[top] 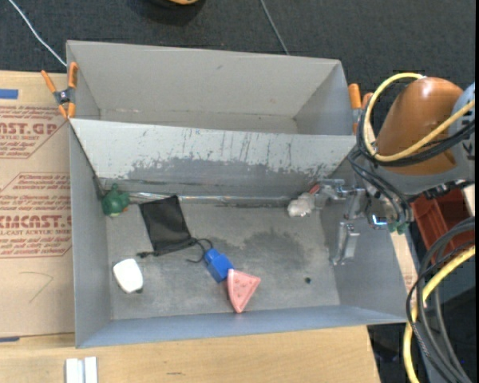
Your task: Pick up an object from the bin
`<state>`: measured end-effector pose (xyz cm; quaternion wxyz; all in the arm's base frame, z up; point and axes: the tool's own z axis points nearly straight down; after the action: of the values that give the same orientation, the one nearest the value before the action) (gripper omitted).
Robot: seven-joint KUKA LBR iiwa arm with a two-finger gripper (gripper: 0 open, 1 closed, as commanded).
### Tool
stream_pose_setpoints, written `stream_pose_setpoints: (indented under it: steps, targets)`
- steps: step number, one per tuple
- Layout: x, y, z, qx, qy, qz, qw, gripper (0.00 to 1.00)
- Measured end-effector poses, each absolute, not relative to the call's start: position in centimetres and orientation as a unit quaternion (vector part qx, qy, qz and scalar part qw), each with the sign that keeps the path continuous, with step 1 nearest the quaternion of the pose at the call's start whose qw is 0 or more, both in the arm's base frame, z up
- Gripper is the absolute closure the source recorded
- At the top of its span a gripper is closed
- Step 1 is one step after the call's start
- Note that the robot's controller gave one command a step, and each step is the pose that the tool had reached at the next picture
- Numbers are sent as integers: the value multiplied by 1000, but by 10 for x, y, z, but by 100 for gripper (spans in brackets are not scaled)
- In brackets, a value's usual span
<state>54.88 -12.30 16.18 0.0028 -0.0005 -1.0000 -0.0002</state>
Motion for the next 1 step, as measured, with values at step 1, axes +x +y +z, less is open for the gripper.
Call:
stream_pose_setpoints:
  steps: [1]
  targets:
    - [551,-122,166,0,-1000,0,-1,0]
